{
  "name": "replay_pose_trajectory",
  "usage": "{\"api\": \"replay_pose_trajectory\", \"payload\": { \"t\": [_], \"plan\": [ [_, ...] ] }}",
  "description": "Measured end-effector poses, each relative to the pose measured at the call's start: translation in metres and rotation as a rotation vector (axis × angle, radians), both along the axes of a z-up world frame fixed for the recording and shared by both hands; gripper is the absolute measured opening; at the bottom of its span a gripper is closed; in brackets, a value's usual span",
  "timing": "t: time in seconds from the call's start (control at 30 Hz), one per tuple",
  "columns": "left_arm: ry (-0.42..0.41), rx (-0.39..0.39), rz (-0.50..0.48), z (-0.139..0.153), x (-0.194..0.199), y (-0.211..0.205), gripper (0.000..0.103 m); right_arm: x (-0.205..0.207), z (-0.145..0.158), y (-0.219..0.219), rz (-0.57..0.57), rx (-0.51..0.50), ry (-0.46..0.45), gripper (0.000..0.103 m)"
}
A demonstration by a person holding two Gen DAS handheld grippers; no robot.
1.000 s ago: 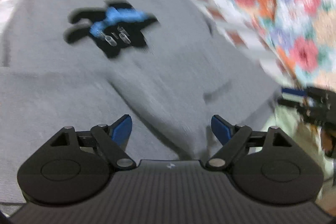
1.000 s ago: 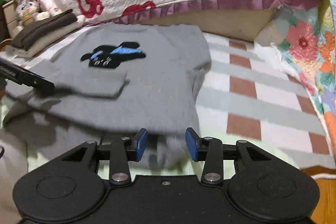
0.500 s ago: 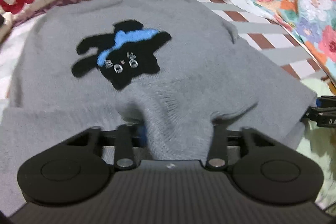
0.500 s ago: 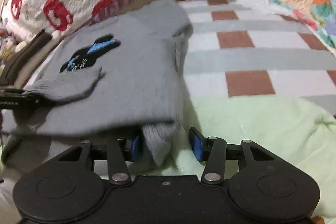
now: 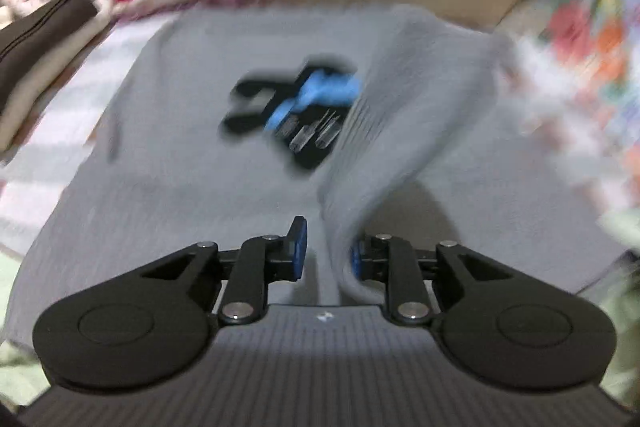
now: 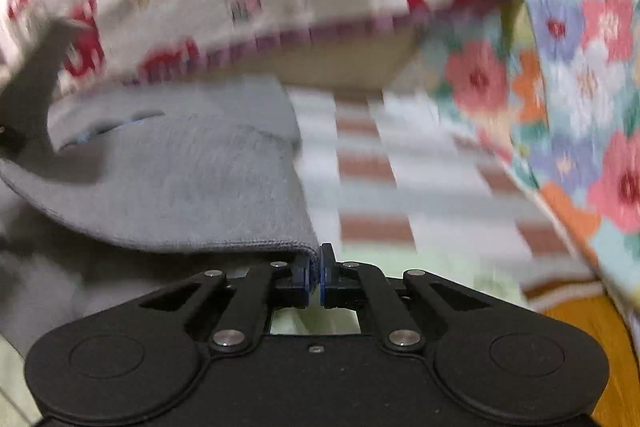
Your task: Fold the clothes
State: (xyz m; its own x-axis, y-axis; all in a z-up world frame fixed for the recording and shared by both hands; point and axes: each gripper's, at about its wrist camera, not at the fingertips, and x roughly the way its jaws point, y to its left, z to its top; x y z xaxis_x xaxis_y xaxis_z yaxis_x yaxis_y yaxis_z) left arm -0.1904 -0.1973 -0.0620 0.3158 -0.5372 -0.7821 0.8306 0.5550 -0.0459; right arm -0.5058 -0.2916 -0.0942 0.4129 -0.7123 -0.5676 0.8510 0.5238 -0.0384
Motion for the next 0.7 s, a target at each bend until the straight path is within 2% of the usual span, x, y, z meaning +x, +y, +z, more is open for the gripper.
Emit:
{"api": "replay_pose_trajectory", "payload": {
  "t": [0.03, 0.17, 0.23, 0.27, 0.3, 0.33, 0.4, 0.47, 0.53, 0.63, 0.7],
  "plan": [
    [0.017, 0.004, 0.021, -0.008, 0.005, 0.003, 0.018, 0.0, 0.0, -0.001, 0.001, 0.009, -0.005, 0.003],
    [0.133, -0.067, 0.071, -0.012, 0.025, 0.015, 0.022, 0.005, 0.008, -0.002, 0.041, -0.014, 0.012, 0.005],
    [0.173, -0.088, 0.084, -0.012, 0.032, 0.017, 0.028, 0.004, 0.006, -0.008, 0.035, 0.021, -0.017, 0.009],
    [0.184, -0.093, 0.091, -0.012, 0.034, 0.018, 0.028, 0.003, 0.004, -0.011, 0.023, 0.048, -0.042, 0.011],
    [0.189, -0.095, 0.097, -0.012, 0.035, 0.019, 0.028, 0.002, 0.001, -0.014, 0.008, 0.077, -0.068, 0.011],
    [0.193, -0.096, 0.104, -0.013, 0.036, 0.019, 0.019, 0.001, 0.001, -0.016, -0.002, 0.091, -0.085, 0.011],
    [0.159, -0.088, 0.098, -0.008, 0.032, 0.021, 0.014, 0.0, 0.002, -0.016, -0.007, 0.081, -0.089, 0.011],
    [0.133, -0.074, 0.084, -0.002, 0.03, 0.02, 0.014, -0.002, 0.004, -0.014, -0.004, 0.063, -0.073, 0.011],
    [0.148, -0.048, 0.097, -0.003, 0.034, 0.021, 0.018, -0.004, 0.003, -0.014, -0.005, 0.069, -0.054, 0.014],
    [0.196, -0.045, 0.161, -0.005, 0.048, 0.031, 0.025, -0.007, 0.0, -0.016, -0.013, 0.097, -0.052, 0.015],
    [0.178, -0.036, 0.209, -0.002, 0.057, 0.04, 0.025, -0.007, 0.002, -0.015, -0.015, 0.095, -0.045, 0.015]
  ]
}}
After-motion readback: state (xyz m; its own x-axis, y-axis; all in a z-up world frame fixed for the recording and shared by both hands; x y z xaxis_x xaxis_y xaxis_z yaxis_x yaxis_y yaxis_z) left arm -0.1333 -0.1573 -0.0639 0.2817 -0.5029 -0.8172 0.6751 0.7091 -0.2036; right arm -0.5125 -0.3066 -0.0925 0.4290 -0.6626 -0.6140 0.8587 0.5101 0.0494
